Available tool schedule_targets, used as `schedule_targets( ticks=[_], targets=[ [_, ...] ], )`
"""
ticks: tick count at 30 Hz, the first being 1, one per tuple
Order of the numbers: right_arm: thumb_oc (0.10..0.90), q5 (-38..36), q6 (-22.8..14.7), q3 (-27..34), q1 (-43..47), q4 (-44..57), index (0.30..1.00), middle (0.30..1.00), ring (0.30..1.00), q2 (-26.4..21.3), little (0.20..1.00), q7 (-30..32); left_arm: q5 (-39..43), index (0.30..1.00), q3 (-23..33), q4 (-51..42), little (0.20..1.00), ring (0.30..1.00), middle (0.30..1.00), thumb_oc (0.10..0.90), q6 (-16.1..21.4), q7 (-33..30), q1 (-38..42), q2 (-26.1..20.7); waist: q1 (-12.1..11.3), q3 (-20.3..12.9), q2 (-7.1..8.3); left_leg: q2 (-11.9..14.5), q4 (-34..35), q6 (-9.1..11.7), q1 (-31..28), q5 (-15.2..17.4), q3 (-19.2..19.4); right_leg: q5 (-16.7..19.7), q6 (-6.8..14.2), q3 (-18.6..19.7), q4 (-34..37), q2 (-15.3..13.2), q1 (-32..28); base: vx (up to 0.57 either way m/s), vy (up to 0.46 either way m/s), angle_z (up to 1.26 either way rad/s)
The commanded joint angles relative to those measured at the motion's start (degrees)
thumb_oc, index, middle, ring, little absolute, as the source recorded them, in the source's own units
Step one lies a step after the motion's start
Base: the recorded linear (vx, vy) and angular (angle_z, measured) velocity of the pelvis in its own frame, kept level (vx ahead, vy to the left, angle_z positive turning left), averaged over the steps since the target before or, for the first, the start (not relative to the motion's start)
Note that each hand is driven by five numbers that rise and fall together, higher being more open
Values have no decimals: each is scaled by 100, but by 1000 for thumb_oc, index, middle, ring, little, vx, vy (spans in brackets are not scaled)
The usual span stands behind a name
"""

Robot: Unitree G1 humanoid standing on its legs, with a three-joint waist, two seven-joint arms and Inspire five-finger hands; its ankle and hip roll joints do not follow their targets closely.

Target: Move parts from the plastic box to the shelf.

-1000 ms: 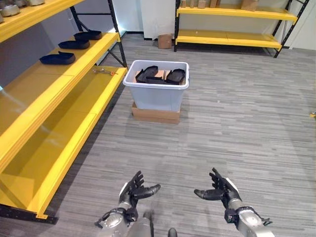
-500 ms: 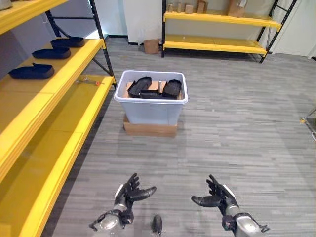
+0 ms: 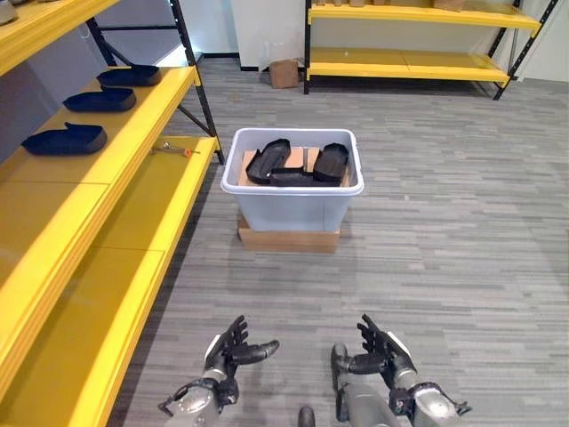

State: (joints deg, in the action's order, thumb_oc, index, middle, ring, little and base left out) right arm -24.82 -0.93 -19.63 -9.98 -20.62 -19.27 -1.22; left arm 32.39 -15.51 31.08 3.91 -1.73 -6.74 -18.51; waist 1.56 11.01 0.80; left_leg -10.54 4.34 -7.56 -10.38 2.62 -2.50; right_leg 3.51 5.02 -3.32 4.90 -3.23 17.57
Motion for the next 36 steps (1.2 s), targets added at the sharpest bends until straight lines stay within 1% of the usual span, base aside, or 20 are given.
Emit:
schedule_targets(
  ticks=[1, 3, 5, 7, 8, 9, 10, 11, 13, 14, 17, 19, 20, 21, 23, 24, 25, 32, 34, 36],
  targets=[
    [900, -42, -483, 102, 512, 500, 1000, 1000, 1000, -196, 1000, -42, -166, 1000, 168, -677, 1000, 1000, 1000, 900, 460, 201, 227, -34, 71, -366, 31, 928, 60, 623, -248, 144, -382, 543, 148, -60, -227, 89, -771, 529, -252, 22],
    [900, -113, -510, 127, 503, 563, 1000, 1000, 1000, -280, 1000, -22, -118, 1000, 142, -639, 1000, 1000, 1000, 900, 456, 189, 296, -7, 131, -473, 1, 1160, -365, 772, -239, 148, -472, 377, -2, -123, -381, 213, -935, 431, -237, 66],
    [900, -137, -540, 144, 524, 575, 1000, 1000, 1000, -321, 1000, -21, -88, 1000, 140, -641, 1000, 1000, 1000, 900, 451, 175, 323, 10, 145, -488, -18, 1247, -663, 855, -181, 93, -456, 269, -60, -197, -444, 246, -996, 266, -159, 46],
    [900, -186, -579, 156, 556, 538, 1000, 1000, 1000, -360, 1000, 16, 10, 1000, 81, -551, 1000, 1000, 1000, 900, 440, 169, 406, 72, 168, -473, -21, 1340, -1380, 1014, 32, -200, -387, 117, -175, -255, -436, 314, -1200, 265, -171, 8],
    [900, -206, -586, 157, 580, 500, 1000, 1000, 1000, -377, 1000, 33, 38, 1000, 63, -516, 1000, 1000, 1000, 900, 440, 167, 441, 91, 149, -435, 10, 1325, -2008, 1057, 271, -403, -342, 36, -244, -269, -425, 323, -1340, 300, -238, -12],
    [900, -230, -596, 139, 608, 503, 1000, 1000, 1000, -443, 1000, 9, 85, 1000, 80, -555, 1000, 1000, 1000, 900, 439, 181, 398, 86, 41, -334, 118, 1211, -3128, 1063, 749, -784, -347, -90, -376, -232, -375, 340, -1620, 216, -181, -8],
    [900, -230, -596, 139, 608, 503, 1000, 1000, 1000, -443, 1000, 9, 85, 1000, 80, -556, 1000, 1000, 1000, 900, 439, 181, 398, 85, 44, -334, 109, 1217, -3163, 1064, 769, -767, -352, -88, -377, -237, -374, 348, -1618, 207, -192, 3],
    [900, -214, -587, 132, 624, 503, 1000, 1000, 1000, -480, 1000, -13, 83, 1000, 85, -585, 1000, 1000, 1000, 900, 437, 182, 376, 74, -26, -271, 176, 1160, -3825, 1049, 1014, -929, -364, -149, -441, -208, -394, 354, -1713, 127, -112, 8],
    [900, -183, -566, 147, 622, 509, 1000, 1000, 1000, -531, 1000, 3, 81, 1000, 98, -603, 1000, 1000, 1000, 900, 402, 164, 335, 59, -140, -164, 268, 1161, -4615, 962, 1357, -1073, -247, -270, -564, -158, -429, 367, -1894, 187, -158, -29],
    [900, -171, -561, 160, 610, 486, 1000, 1000, 1000, -544, 1000, 34, 92, 1000, 104, -605, 1000, 1000, 1000, 900, 383, 159, 320, 54, -168, -148, 287, 1195, -4678, 920, 1527, -1051, -151, -319, -594, -126, -425, 371, -1963, 162, -110, -56],
    [900, -205, -562, 245, 574, 497, 1000, 1000, 1000, -551, 1000, 100, 124, 1000, 93, -604, 1000, 1000, 1000, 900, 367, 174, 291, 65, -221, -118, 367, 1303, -3952, 847, 2176, -732, 304, -444, -589, -141, -420, 277, -2212, 182, -29, -24],
    [900, -206, -590, 289, 517, 491, 1000, 1000, 1000, -544, 1000, 118, 135, 1000, 84, -589, 1000, 1000, 1000, 900, 395, 175, 263, 36, -239, -124, 354, 1435, -3266, 871, 2242, -727, 463, -545, -556, -122, -415, 276, -2302, 174, 38, 4],
    [900, -206, -591, 289, 513, 491, 1000, 1000, 1000, -544, 1000, 118, 135, 1000, 82, -589, 1000, 1000, 1000, 900, 396, 175, 260, 36, -247, -117, 364, 1426, -3238, 869, 2212, -733, 476, -552, -554, -113, -416, 264, -2316, 258, 107, -5],
    [900, -162, -612, 297, 481, 482, 1000, 1000, 1000, -529, 1000, 151, 136, 1000, 59, -535, 1000, 1000, 1000, 900, 406, 140, 254, 32, -286, -132, 317, 1514, -1886, 889, 2206, -865, 501, -686, -495, -90, -415, 266, -2460, 287, 132, -16],
    [900, -102, -647, 291, 481, 467, 1000, 1000, 1000, -533, 1000, 203, 106, 1000, 65, -504, 1000, 1000, 1000, 900, 407, 99, 266, 49, -353, -144, 195, 1628, -448, 1026, 2260, -1357, 247, -867, -435, -38, -388, 330, -2665, 369, 166, -11],
    [900, -85, -643, 299, 478, 459, 1000, 1000, 1000, -528, 1000, 199, 84, 1000, 71, -521, 1000, 1000, 1000, 900, 402, 88, 266, 54, -364, -158, 141, 1657, -88, 1102, 2270, -1471, 151, -926, -415, -9, -391, 341, -2761, 409, 179, 5],
    [900, -51, -627, 299, 474, 437, 1000, 1000, 1000, -516, 1000, 177, 34, 1000, 78, -492, 1000, 1000, 1000, 900, 402, 93, 288, 56, -362, -194, 69, 1662, 66, 1240, 2292, -1577, 15, -1023, -403, 76, -407, 364, -2894, 288, 127, -4],
    [900, 0, -531, 293, 388, 456, 1000, 1000, 1000, -424, 1000, 73, 62, 1000, 95, -533, 1000, 1000, 1000, 900, 459, 88, 276, 51, -404, -493, -4, 1577, 66, 1192, 1953, -1648, -143, -1210, -252, 278, -464, 139, -3223, 299, 181, -34],
    [900, 25, -519, 219, 395, 462, 1000, 1000, 1000, -295, 1000, 35, 133, 1000, 144, -589, 1000, 1000, 1000, 900, 514, 15, 293, -6, -450, -597, 92, 1273, -240, 920, 1881, -1294, -160, -1145, -81, 416, -894, -205, -3158, 414, 311, -30],
    [900, 14, -513, 174, 422, 443, 1000, 1000, 1000, -246, 1000, 45, 175, 1000, 168, -589, 1000, 1000, 1000, 900, 524, -21, 323, -16, -470, -612, 118, 1201, -310, 829, 1875, -1188, -140, -1059, -20, 468, -1101, -271, -3059, 210, 182, -13]
  ],
)
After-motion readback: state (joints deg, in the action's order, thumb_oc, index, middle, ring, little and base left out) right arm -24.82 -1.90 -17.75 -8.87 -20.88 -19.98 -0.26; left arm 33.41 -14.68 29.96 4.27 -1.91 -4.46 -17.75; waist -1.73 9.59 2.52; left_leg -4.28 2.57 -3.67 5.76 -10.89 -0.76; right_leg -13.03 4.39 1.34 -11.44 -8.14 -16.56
